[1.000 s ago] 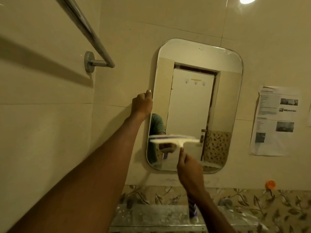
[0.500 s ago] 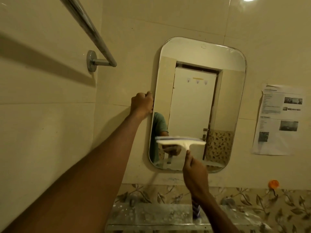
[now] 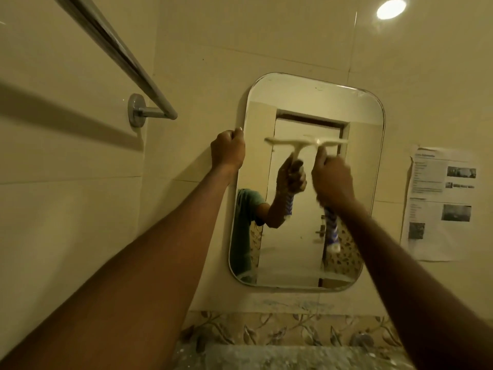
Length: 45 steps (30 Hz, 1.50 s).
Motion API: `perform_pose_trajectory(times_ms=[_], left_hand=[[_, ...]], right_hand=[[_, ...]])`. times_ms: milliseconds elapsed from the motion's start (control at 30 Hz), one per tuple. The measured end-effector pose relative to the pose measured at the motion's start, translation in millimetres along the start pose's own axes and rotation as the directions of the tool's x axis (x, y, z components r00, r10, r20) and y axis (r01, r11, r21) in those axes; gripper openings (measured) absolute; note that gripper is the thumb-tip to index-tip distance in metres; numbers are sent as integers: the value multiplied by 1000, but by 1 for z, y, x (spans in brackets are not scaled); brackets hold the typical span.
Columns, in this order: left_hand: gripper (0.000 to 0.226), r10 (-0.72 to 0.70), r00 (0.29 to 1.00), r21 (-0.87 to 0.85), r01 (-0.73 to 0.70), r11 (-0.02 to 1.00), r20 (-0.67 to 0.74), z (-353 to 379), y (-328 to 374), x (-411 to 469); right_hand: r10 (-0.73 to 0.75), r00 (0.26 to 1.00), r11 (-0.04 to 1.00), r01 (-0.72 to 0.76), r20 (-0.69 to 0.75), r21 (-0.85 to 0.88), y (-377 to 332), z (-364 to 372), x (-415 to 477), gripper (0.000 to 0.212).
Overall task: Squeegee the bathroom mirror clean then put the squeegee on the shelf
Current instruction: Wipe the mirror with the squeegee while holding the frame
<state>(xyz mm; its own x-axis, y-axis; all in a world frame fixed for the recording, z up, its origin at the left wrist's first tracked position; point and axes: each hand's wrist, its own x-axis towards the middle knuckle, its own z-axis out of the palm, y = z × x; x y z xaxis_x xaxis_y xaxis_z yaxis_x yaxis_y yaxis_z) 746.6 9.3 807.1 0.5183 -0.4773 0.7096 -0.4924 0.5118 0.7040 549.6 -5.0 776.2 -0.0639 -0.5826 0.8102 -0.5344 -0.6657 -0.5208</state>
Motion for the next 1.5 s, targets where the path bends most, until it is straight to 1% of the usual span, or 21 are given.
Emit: perform_pose_trajectory(times_ms=[133,233,267,333,400,500,567,633,700,767,833,900,967,1033,1067,1167,1233,1300,1367,1400,1500], left_hand=[[45,13,1000,43,-12,999,-11,2,-4,2],[46,30,999,68,-28,997,-24,4,-5,0],[46,35,999,72,-33,997,-28,5,-6,-2],[47,40,999,85,-37,996,-31,4,-6,-4],[47,47,998,90,-43,995,-36,3,-7,-5],[47,66,997,111,-62,992,-37,3,-6,-5],[48,80,996,135,-74,988,-44,3,-6,-4],[49,85,995,155,-77,985,-43,3,-7,-2],[50,74,997,172,-67,983,-36,2,-4,-2],[49,41,999,179,-39,983,-7,-1,1,1],[46,-20,999,186,13,982,35,-6,6,7],[49,-66,995,147,54,988,74,-10,11,15],[47,-64,996,116,57,992,62,-13,16,24],[45,-40,998,79,37,996,39,-13,23,31],[46,-33,999,57,31,998,35,-14,30,33],[48,-34,998,10,33,999,55,-13,51,32],[45,-28,997,29,26,999,69,-8,58,34],[44,-32,997,30,30,999,74,-3,57,37],[46,-42,996,-4,42,999,80,0,52,42],[47,-47,996,-23,49,999,80,0,49,44],[48,-48,997,-40,50,998,54,2,46,49]], right_hand=[[41,999,999,-41,19,-15,61,35,-107,54],[94,992,991,-86,79,-98,76,41,-151,54],[93,991,990,-82,95,-112,75,37,-150,53],[58,995,996,-53,83,-65,68,26,-128,52],[12,1000,1000,-11,25,-12,54,9,-82,54],[-43,998,999,43,-50,-5,27,-17,-7,53],[-55,996,998,55,-71,10,19,-26,16,52],[-23,998,1000,24,-54,17,27,-21,4,52],[9,1000,1000,-9,-29,2,48,-1,-37,53],[31,999,998,-32,-6,-56,70,17,-86,56],[59,998,991,-59,-9,-122,78,22,-109,58],[40,999,994,-39,7,-101,70,12,-96,60],[-3,1000,1000,3,10,2,47,-7,-61,59],[-61,998,998,61,-29,28,20,-26,-18,56],[-98,995,995,99,-31,3,5,-32,4,56],[-227,973,969,231,47,-91,-41,-40,53,54],[-299,950,938,310,94,-152,-65,-37,74,54],[-343,930,895,367,132,-256,-75,-31,90,56],[-365,918,849,396,152,-350,-74,-28,100,55],[-365,918,840,397,156,-371,-70,-28,104,54],[-327,934,868,358,146,-343,-51,-39,115,54]])
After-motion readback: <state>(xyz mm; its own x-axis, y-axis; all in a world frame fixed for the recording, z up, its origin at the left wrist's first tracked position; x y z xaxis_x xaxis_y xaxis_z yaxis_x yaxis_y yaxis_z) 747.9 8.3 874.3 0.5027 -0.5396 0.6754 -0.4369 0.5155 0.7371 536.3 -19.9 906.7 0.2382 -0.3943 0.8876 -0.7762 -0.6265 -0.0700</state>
